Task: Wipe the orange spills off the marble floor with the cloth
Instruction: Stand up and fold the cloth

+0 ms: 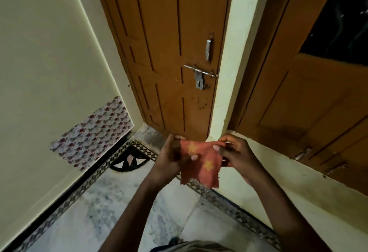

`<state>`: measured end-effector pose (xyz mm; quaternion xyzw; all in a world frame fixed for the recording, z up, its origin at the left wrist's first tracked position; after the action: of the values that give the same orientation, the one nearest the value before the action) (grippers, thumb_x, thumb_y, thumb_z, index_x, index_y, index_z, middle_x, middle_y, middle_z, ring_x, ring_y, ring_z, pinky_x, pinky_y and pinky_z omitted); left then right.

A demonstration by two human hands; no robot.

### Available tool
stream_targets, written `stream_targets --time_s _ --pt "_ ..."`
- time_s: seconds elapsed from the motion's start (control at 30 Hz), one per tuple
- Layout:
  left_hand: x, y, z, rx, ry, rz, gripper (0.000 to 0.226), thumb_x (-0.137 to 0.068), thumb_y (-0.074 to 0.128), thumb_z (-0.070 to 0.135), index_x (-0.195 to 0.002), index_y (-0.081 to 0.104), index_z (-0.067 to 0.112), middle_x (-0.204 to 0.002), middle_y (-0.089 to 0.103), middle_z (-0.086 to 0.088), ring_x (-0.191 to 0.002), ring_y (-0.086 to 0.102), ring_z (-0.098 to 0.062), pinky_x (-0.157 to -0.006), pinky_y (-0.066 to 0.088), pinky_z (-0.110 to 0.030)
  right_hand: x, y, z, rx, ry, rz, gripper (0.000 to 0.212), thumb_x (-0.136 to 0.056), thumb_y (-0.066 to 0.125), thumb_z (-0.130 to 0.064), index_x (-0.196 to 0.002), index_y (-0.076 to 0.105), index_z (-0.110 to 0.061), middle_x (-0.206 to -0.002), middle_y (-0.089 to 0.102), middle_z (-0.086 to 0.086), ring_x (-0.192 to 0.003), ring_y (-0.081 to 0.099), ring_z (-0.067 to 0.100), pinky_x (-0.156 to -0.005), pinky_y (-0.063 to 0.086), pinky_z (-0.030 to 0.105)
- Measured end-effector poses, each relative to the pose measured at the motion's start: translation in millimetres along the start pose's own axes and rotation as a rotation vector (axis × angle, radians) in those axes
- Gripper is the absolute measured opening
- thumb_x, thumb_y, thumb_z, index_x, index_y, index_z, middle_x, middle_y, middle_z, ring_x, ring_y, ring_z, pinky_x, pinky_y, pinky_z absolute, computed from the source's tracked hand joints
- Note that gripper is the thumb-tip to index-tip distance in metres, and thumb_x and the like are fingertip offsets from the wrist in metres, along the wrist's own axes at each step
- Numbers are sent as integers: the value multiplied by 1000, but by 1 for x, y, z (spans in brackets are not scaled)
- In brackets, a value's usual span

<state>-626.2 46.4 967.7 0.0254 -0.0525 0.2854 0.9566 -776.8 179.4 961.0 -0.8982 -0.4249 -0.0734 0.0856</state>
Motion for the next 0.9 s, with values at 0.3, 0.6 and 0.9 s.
stream_targets --time_s 0.3,0.6,0.9 --pt "-46 29 -55 -114 100 -160 27 -94 78 10 -107 55 11 -101 68 -13 -96 70 -22 -76 59 -40 12 -24 95 -488 235 331 24 -101 68 -16 -106 55 3 -91 75 10 -86 74 31 -74 61 50" --pt "-119 90 -92 -376 42 -123 17 -100 56 -1 -104 61 15 -89 71 12 -73 71 -12 -57 59 -45 -10 -88 141 -459 251 376 49 -81 84 2 -123 69 -19 -110 79 17 -98 76 41 -77 65 50" --pt "-253 185 -160 -601 34 -269 24 -91 67 23 -113 78 26 -126 71 -20 -113 69 -36 -102 58 -46 -109 -190 203 -163 204 496 28 -84 70 21 -89 80 -5 -86 80 19 -83 76 46 -74 63 68"
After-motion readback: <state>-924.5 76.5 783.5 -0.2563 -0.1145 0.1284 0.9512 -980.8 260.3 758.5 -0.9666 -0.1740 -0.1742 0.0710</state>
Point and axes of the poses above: each hand's wrist, its own x-axis away from the middle knuckle, its own y-axis out of the palm, z = x × y, the point moved 10 cm from there along -x, towards the middle knuckle
